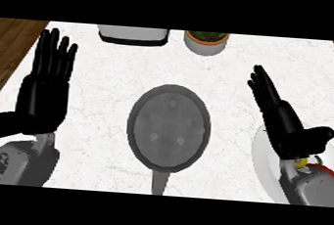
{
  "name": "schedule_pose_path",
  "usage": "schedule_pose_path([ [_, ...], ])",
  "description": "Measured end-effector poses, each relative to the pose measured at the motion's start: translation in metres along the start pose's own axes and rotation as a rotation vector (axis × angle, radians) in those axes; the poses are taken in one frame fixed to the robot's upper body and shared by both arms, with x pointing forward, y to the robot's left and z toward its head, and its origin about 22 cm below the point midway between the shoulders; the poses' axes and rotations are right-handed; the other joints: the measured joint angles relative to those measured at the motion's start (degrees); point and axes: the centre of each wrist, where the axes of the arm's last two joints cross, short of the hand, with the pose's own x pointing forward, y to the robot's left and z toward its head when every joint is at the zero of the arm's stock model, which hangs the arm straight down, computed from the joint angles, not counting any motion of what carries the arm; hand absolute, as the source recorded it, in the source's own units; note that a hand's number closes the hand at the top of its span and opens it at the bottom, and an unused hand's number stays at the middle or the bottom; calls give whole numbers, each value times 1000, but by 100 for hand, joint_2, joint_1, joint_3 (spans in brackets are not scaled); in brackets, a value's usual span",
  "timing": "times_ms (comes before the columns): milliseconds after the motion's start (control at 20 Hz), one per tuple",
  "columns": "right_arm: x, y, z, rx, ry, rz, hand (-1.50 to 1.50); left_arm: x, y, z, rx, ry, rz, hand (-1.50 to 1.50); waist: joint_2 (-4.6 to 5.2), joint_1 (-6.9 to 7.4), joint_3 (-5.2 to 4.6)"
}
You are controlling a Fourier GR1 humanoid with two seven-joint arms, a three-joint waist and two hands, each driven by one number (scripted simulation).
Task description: Pick the pear from the plate and place it in the pan
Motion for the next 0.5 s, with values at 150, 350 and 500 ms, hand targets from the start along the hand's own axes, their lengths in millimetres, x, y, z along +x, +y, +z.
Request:
schedule_pose_path([
  [150, 5, 0, -3, 145, -33, -84, -150, -10, 22, 5, 25, 97, -120, 0, 92, -10, -63],
  [350, 14, 8, -6, 269, -117, -276, 150, -32, 66, 28, 87, 310, -319, 0, 262, 38, -9],
  [500, 17, -31, -9, 251, -132, -14, 150, -42, 92, 45, 122, 448, -428, 0, 248, -25, -96],
])
